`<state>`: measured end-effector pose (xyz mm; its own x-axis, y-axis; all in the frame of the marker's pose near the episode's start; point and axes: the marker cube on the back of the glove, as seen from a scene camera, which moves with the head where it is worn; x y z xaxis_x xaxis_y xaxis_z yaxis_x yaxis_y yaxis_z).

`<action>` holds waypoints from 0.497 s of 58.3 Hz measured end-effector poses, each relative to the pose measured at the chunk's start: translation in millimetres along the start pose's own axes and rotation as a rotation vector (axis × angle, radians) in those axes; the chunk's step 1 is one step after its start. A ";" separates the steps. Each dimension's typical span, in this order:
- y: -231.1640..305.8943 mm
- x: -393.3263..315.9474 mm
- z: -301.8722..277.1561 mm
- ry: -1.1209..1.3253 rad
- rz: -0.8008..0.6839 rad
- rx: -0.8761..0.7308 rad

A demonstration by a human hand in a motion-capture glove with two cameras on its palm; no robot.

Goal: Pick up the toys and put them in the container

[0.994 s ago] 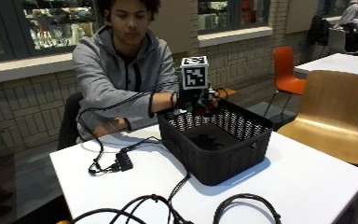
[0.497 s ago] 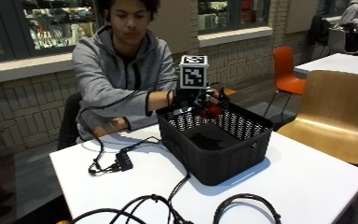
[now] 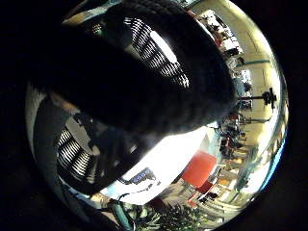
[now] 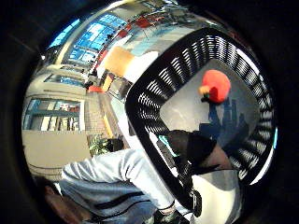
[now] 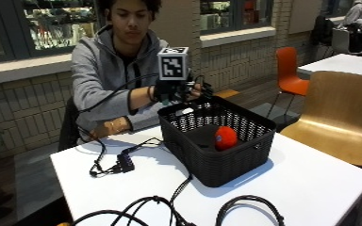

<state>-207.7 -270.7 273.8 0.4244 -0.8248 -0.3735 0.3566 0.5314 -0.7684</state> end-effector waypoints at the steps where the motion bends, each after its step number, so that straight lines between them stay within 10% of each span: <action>1: 9.1 0.4 -2.7 0.000 -0.006 0.001; 29: 330.4 134.3 49.2 -0.153 0.535 0.086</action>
<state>8.1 -196.5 -4.7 0.6784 -0.4022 -0.6149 0.1222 0.8870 -0.4454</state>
